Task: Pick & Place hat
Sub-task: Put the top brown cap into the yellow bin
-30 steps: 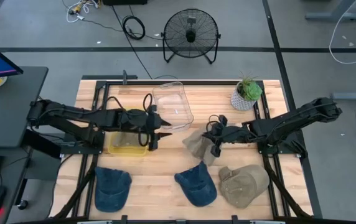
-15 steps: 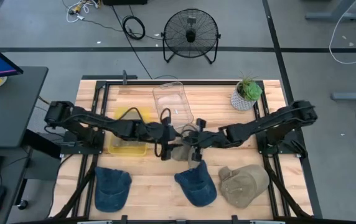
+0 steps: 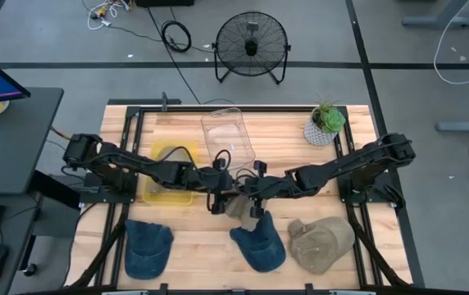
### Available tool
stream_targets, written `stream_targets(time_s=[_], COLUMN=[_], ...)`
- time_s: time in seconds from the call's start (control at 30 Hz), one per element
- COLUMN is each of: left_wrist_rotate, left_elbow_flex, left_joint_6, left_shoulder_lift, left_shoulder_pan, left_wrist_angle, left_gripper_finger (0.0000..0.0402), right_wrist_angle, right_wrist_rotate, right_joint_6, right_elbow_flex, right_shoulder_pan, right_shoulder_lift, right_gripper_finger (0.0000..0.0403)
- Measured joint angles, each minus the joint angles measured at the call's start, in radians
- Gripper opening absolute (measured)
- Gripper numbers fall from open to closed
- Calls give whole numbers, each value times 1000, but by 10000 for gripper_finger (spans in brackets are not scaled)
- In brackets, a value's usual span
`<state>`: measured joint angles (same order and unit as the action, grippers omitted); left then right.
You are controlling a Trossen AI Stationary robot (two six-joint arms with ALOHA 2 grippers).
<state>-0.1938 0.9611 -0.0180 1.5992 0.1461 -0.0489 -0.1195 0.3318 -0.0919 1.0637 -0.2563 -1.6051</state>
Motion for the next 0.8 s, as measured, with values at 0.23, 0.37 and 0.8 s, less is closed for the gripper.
stream_targets(time_s=[0.23, 0.37, 0.8], left_wrist_rotate=[0, -8, -8], left_elbow_flex=[0, 3, -1], left_joint_6=[-17, -24, -31], left_shoulder_lift=[-2, -3, 0], left_shoulder_pan=[4, 4, 50], left_wrist_angle=[2, 24, 33], left_gripper_finger=[187, 157, 22], right_wrist_angle=[14, 18, -13], right_wrist_rotate=[7, 36, 42], right_joint_6=[21, 29, -33], right_elbow_flex=[-1, -3, -2], right_shoulder_pan=[-20, -20, -25], right_shoulder_lift=[0, -1, 1], right_gripper_finger=[7, 7, 62])
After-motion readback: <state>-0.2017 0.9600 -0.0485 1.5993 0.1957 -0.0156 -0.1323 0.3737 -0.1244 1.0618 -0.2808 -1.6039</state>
